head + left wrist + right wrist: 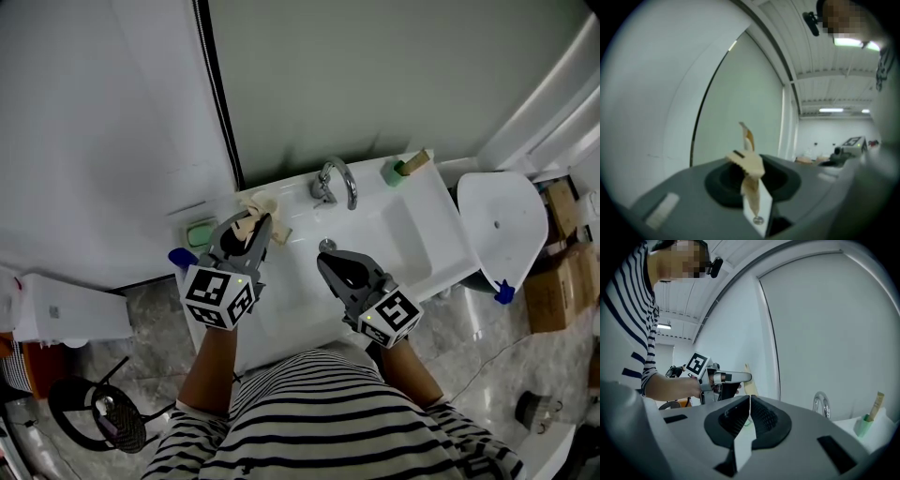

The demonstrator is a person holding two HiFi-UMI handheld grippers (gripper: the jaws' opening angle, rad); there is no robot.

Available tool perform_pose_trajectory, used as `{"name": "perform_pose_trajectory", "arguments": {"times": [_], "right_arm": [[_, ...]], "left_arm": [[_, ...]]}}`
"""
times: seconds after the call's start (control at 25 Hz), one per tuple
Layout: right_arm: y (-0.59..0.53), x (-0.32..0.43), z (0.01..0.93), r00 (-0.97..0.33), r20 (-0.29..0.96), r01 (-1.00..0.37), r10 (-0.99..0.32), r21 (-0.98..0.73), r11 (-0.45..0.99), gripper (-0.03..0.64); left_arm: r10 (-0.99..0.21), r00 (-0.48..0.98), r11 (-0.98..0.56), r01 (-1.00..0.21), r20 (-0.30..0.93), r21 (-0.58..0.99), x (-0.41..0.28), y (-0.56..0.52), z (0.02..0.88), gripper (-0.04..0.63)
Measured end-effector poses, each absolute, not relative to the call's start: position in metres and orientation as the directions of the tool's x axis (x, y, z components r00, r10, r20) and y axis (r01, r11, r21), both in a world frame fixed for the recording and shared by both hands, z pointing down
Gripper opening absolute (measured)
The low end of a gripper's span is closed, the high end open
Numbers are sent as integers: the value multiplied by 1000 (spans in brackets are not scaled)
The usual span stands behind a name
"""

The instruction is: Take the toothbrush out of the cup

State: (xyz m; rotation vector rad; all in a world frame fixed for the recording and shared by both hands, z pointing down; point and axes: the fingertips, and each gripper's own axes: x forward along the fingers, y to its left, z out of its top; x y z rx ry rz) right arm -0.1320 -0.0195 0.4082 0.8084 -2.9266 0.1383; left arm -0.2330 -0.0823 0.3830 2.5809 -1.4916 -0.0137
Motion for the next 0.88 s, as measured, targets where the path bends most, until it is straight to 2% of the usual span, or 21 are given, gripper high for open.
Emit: {"name": "perform_pose_trajectory", "arguments": {"times": [0.88], "right_arm": [[-36,-119,414,-855,166,-504,-491,-41,863,8]], "left_arm": [[-827,555,-530,-822,85,207,-206,-64,396,84]]}}
